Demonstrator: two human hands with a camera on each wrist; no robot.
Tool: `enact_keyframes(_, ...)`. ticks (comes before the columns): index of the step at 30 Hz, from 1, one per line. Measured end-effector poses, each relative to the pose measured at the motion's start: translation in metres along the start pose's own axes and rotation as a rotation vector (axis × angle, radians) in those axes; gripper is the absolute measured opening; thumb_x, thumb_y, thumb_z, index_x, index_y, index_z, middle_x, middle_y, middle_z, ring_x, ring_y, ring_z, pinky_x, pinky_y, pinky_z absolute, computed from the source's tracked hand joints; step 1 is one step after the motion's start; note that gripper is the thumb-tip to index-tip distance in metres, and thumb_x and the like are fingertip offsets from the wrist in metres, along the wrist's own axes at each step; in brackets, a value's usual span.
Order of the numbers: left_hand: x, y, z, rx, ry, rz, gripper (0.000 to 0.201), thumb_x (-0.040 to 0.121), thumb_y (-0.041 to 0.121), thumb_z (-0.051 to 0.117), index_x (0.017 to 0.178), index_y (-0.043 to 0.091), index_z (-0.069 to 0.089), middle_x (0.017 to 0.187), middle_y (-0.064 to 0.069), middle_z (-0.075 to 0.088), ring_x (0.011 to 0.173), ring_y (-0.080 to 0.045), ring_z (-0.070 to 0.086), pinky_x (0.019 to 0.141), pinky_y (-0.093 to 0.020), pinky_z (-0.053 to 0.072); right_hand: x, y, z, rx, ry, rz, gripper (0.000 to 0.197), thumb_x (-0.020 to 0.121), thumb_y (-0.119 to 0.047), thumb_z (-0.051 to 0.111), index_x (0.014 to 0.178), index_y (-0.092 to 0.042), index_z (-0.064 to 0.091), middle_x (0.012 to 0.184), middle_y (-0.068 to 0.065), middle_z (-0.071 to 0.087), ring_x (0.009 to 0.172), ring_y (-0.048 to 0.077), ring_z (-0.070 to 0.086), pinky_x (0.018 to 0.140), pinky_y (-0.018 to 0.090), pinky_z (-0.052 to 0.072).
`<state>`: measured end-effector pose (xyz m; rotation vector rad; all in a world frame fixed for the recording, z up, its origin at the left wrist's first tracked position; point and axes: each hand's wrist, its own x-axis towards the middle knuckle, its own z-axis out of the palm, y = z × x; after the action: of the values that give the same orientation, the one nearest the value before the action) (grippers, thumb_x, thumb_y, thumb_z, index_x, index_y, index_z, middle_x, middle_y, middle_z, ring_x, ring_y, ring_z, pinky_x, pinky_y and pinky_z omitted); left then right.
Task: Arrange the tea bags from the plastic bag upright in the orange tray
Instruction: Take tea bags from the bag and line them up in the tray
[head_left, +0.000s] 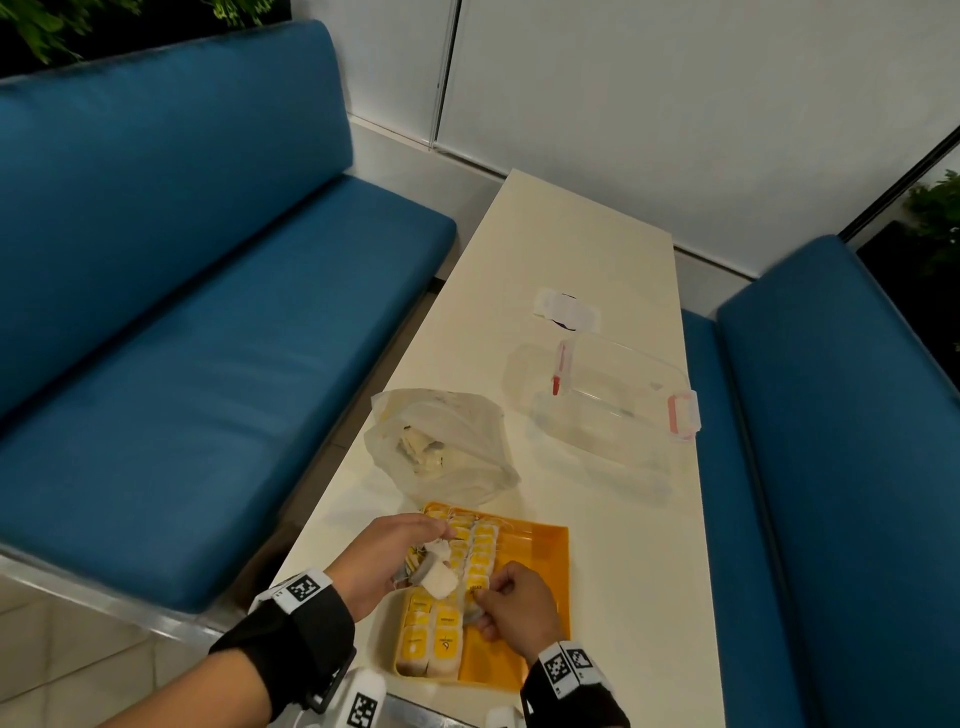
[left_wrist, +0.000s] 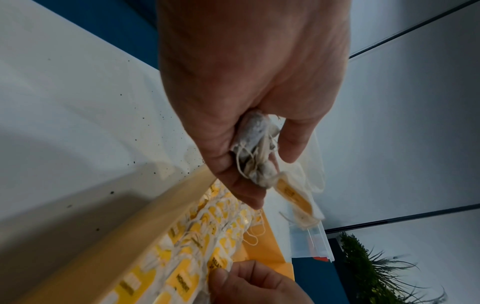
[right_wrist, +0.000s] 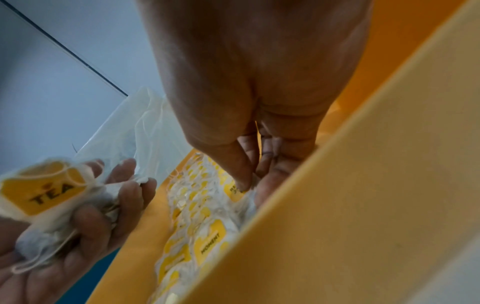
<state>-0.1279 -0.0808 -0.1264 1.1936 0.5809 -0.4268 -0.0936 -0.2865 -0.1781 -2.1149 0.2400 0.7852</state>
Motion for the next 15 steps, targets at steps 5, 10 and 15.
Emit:
enact_keyframes(5, -0.005, 0.003, 0.001, -0.013, -0.024, -0.011, 0.023, 0.092, 0.005, 0.061, 0.102, 0.014, 0.08, 0.119, -0.004, 0.073, 0.115, -0.026, 0.064, 0.078, -0.033, 0.05, -0.003, -0.004, 0.0, -0.117, 0.112, -0.051, 0.016, 0.08, -0.014, 0.067, 0.084, -0.02, 0.052, 0.075, 0.001, 0.065, 0.061, 0.015, 0.062, 0.055, 0.031, 0.051)
enact_keyframes(10, -0.006, 0.007, 0.004, -0.142, -0.075, -0.033, 0.03, 0.088, -0.008, 0.06, 0.11, 0.006, 0.075, 0.113, -0.017, 0.071, 0.096, -0.028, 0.066, 0.073, -0.033, 0.054, -0.031, -0.032, -0.015, -0.032, 0.098, -0.457, 0.044, 0.079, 0.0, 0.07, 0.102, -0.037, 0.062, 0.094, -0.006, 0.061, 0.072, 0.006, 0.058, 0.067, 0.018, 0.052)
enact_keyframes(15, -0.006, 0.014, 0.011, -0.194, -0.123, -0.028, 0.031, 0.086, -0.01, 0.063, 0.113, 0.001, 0.071, 0.104, -0.019, 0.074, 0.089, -0.028, 0.07, 0.075, -0.034, 0.057, -0.05, -0.052, -0.02, 0.144, -0.035, -0.663, 0.035, 0.079, -0.005, 0.075, 0.097, -0.035, 0.073, 0.094, -0.01, 0.062, 0.077, 0.009, 0.058, 0.07, 0.036, 0.054)
